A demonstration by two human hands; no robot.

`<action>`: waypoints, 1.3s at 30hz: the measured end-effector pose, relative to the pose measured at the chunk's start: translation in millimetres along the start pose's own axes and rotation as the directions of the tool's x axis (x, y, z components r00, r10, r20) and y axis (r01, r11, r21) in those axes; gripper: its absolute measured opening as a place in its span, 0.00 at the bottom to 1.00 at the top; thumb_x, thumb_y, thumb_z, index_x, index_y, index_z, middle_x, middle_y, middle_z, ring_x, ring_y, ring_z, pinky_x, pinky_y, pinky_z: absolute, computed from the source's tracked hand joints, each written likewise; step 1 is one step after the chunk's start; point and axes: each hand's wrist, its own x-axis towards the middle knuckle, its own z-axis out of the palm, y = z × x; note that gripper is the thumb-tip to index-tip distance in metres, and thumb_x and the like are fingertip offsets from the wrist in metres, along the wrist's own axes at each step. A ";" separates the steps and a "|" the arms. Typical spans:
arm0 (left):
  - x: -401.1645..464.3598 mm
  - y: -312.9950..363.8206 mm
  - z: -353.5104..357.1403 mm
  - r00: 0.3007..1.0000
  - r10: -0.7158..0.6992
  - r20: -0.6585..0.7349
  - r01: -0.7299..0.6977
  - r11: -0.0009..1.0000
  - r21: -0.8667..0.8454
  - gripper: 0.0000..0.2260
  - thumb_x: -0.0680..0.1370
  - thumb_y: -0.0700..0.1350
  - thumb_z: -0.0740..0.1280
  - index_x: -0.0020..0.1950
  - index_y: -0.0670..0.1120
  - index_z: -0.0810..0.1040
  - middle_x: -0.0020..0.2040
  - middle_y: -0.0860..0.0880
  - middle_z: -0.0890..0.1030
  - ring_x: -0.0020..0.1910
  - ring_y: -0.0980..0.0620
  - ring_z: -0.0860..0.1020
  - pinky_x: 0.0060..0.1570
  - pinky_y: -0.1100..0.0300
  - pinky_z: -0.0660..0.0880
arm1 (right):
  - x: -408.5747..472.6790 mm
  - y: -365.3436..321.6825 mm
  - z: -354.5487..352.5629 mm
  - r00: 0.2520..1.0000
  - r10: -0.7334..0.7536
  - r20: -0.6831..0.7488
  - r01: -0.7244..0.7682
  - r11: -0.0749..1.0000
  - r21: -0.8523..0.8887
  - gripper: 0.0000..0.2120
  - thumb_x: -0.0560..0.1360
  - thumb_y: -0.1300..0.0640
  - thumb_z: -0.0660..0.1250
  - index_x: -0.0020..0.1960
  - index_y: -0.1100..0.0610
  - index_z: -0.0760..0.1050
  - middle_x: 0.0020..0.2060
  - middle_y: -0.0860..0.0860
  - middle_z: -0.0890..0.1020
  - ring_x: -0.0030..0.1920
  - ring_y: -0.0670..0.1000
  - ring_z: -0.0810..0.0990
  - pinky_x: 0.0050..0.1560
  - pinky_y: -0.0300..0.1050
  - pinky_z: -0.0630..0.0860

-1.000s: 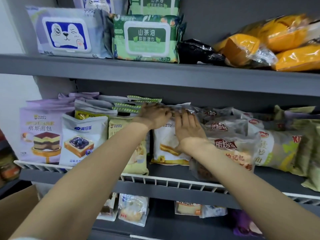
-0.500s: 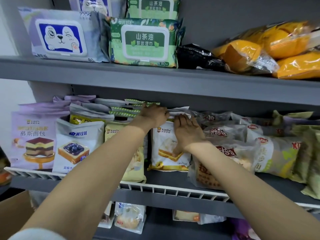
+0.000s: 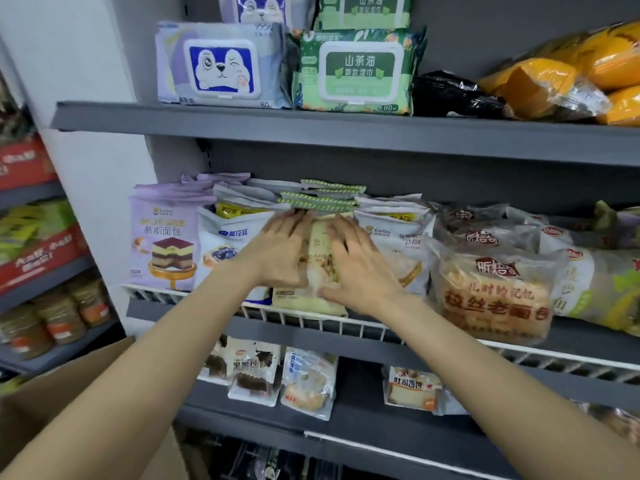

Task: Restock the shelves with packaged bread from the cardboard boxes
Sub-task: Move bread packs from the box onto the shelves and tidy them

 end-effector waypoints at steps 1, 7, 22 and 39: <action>-2.6 -3.9 -0.5 1.000 0.009 0.024 -0.011 0.999 0.051 0.48 0.71 0.58 0.67 0.77 0.43 0.38 0.78 0.42 0.45 0.77 0.46 0.42 0.75 0.54 0.39 | 3.6 -2.8 3.3 0.999 0.006 0.046 -0.005 1.000 -0.005 0.53 0.67 0.40 0.71 0.77 0.60 0.44 0.77 0.56 0.47 0.77 0.55 0.43 0.77 0.49 0.41; -0.3 -8.2 11.8 1.000 0.018 -0.011 -0.016 0.977 0.214 0.56 0.65 0.60 0.74 0.76 0.38 0.41 0.78 0.40 0.46 0.77 0.44 0.45 0.74 0.55 0.39 | 17.5 -10.2 19.3 0.993 0.108 0.054 -0.102 0.990 -0.096 0.62 0.60 0.40 0.77 0.77 0.60 0.41 0.76 0.56 0.47 0.77 0.55 0.44 0.77 0.50 0.41; 21.8 -13.1 13.5 0.942 0.020 -0.334 -0.030 0.999 -0.025 0.34 0.66 0.61 0.61 0.67 0.45 0.70 0.65 0.45 0.72 0.63 0.44 0.71 0.62 0.55 0.65 | 33.5 -2.5 55.8 0.947 0.097 -0.307 -0.194 0.932 -0.306 0.48 0.49 0.50 0.79 0.66 0.64 0.68 0.59 0.61 0.77 0.62 0.60 0.69 0.68 0.57 0.67; 84.3 -13.7 -17.0 0.974 -0.216 -0.071 0.217 0.976 0.000 0.20 0.82 0.52 0.47 0.71 0.50 0.67 0.73 0.46 0.66 0.71 0.46 0.64 0.69 0.44 0.55 | 50.7 27.4 0.0 0.988 0.116 -0.101 -0.093 0.974 0.206 0.48 0.67 0.44 0.71 0.76 0.58 0.49 0.72 0.54 0.56 0.73 0.55 0.54 0.73 0.46 0.55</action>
